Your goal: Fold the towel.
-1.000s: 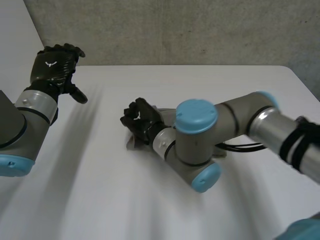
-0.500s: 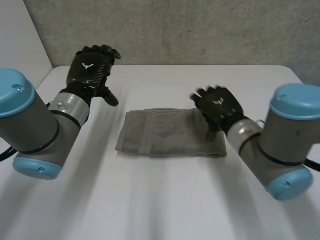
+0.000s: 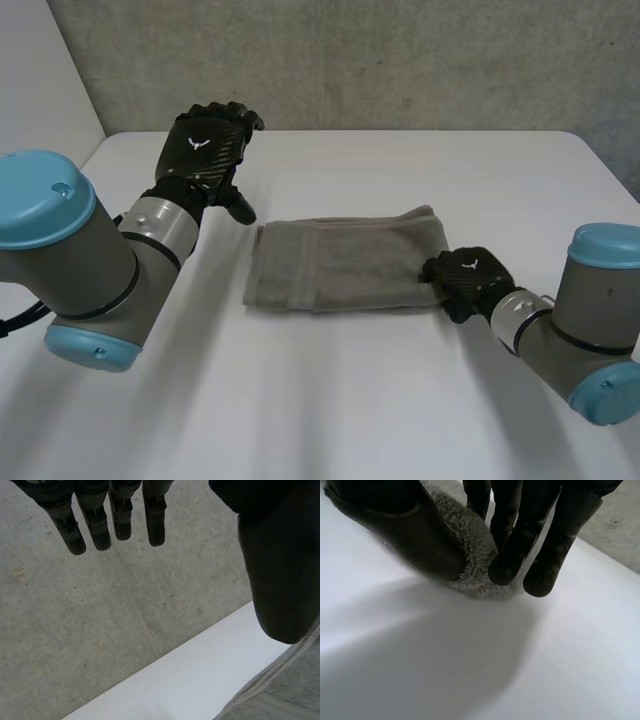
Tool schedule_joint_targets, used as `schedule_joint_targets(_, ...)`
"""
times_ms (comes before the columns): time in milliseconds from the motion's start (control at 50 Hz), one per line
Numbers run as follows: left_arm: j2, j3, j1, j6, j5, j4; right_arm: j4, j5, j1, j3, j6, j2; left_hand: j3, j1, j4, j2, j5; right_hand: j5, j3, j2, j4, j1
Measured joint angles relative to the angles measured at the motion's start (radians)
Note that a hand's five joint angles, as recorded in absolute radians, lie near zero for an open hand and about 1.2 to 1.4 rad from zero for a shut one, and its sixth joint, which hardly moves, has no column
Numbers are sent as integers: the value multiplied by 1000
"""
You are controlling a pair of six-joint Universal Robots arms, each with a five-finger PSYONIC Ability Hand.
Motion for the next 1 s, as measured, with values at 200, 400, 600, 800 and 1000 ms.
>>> schedule_joint_targets(200,13,-9,9,0,1,-4,78,-61,-35,46,-45,-180,0,0,0,0,0,11,3,0,0,0)
schedule_joint_targets(400,17,-10,10,0,1,-5,354,-167,-32,-71,-326,-254,0,0,0,0,0,12,11,0,0,0)
schedule_joint_targets(600,17,4,1,-3,-6,1,384,-165,196,-330,-299,-91,0,0,0,0,0,19,11,0,0,0)
schedule_joint_targets(800,15,30,12,-4,-54,2,209,-96,395,-546,-75,169,0,0,0,-1,0,21,12,0,0,0)
schedule_joint_targets(1000,7,39,31,-5,-63,3,117,14,468,-654,22,344,0,0,0,-1,0,23,12,0,0,0)
